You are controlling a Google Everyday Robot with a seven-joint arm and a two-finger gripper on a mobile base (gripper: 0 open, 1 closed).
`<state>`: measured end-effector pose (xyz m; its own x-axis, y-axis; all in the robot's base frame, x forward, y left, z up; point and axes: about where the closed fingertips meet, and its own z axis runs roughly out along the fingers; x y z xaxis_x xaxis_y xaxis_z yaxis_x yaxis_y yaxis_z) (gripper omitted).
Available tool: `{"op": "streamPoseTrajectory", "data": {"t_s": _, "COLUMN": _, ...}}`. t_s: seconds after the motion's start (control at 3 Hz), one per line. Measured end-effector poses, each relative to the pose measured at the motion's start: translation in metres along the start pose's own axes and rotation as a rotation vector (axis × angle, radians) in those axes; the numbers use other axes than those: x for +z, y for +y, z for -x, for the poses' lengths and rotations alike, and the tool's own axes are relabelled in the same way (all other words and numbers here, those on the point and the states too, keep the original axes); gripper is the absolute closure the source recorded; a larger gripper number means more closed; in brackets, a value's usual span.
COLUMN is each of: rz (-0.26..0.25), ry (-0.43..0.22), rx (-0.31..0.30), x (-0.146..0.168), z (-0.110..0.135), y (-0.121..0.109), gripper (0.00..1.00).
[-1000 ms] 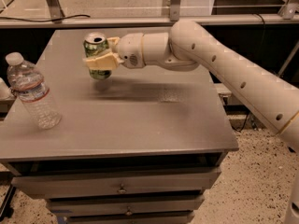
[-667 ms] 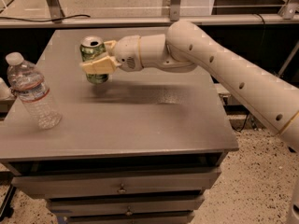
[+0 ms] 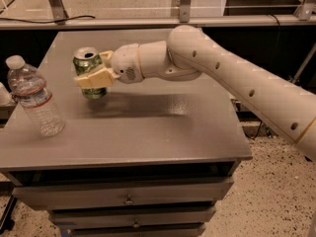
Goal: Move green can near water bottle
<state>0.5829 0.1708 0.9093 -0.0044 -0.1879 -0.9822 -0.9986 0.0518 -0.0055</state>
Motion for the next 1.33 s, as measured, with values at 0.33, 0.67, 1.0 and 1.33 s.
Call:
{"op": "streamPoseTrajectory", "data": {"t_s": 0.33, "rz": 0.03, "ry": 0.004, "rx": 0.012, "x": 0.01, "z": -0.006, "y": 0.015, "gripper": 1.0}}
{"op": "streamPoseTrajectory", "data": {"t_s": 0.67, "rz": 0.058, "ry": 0.006, "rx": 0.022, "x": 0.018, "z": -0.013, "y": 0.022, "gripper": 1.0}}
{"op": "streamPoseTrajectory", "data": {"t_s": 1.0, "rz": 0.086, "ry": 0.001, "rx": 0.03, "x": 0.025, "z": -0.016, "y": 0.031, "gripper": 1.0}}
{"op": "streamPoseTrajectory", "data": {"t_s": 1.33, "rz": 0.115, "ry": 0.001, "rx": 0.025, "x": 0.031, "z": -0.02, "y": 0.04, "gripper": 1.0}}
